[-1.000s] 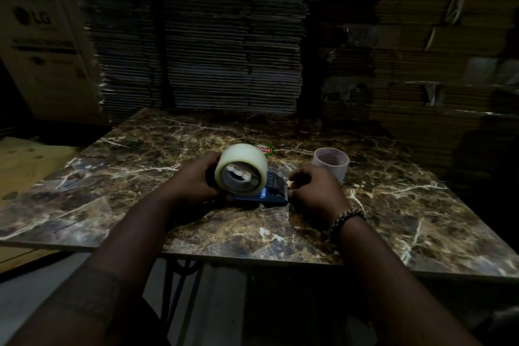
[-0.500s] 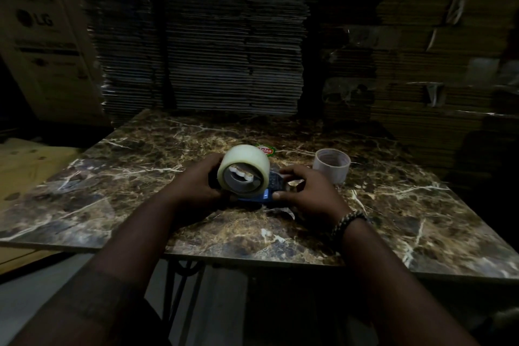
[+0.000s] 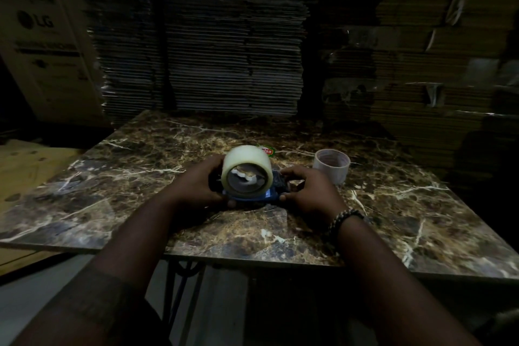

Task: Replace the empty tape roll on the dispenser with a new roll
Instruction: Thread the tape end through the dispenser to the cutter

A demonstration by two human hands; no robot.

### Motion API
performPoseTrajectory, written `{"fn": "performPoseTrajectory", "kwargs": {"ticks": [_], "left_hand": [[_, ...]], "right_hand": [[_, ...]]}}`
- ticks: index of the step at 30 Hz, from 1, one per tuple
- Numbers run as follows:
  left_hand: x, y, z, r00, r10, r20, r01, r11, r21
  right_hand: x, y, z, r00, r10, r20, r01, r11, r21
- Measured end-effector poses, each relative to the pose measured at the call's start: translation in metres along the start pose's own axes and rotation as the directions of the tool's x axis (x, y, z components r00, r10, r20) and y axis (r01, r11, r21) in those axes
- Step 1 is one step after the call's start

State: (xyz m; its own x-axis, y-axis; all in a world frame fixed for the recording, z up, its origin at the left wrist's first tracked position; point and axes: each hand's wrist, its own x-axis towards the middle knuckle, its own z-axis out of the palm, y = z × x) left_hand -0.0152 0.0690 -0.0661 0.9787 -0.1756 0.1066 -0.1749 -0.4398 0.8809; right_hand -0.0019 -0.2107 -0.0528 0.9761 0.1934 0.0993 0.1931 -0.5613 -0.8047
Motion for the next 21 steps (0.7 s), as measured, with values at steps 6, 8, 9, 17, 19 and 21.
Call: {"fn": "performPoseTrajectory", "kwargs": {"ticks": [6, 8, 9, 17, 19, 21], "left_hand": [[0.002, 0.001, 0.0, 1.0, -0.011, 0.029, 0.012, 1.0, -0.026], [0.001, 0.0, 0.001, 1.0, -0.016, 0.025, 0.017, 0.999, -0.042], [0.0, 0.0, 0.001, 1.0, -0.016, 0.02, 0.017, 0.998, -0.054], [-0.005, 0.007, 0.001, 0.999, -0.044, 0.018, 0.045, 0.998, -0.033], [-0.005, 0.01, 0.0, 0.998, -0.058, 0.036, 0.058, 0.998, -0.011], [-0.006, 0.012, 0.001, 0.996, -0.064, 0.056, 0.064, 0.998, 0.001]], "right_hand": [[0.01, 0.001, -0.002, 0.995, 0.027, -0.093, -0.032, 0.998, -0.049], [0.014, 0.002, -0.001, 0.991, 0.037, -0.127, -0.046, 0.996, -0.071], [0.016, 0.003, -0.001, 0.989, 0.032, -0.143, -0.046, 0.994, -0.095], [0.028, 0.015, 0.007, 0.994, -0.037, -0.107, 0.031, 0.998, -0.057], [0.031, 0.018, 0.011, 0.996, -0.048, -0.073, 0.045, 0.998, -0.033], [0.033, 0.02, 0.013, 0.995, -0.087, -0.046, 0.084, 0.995, -0.058]]}}
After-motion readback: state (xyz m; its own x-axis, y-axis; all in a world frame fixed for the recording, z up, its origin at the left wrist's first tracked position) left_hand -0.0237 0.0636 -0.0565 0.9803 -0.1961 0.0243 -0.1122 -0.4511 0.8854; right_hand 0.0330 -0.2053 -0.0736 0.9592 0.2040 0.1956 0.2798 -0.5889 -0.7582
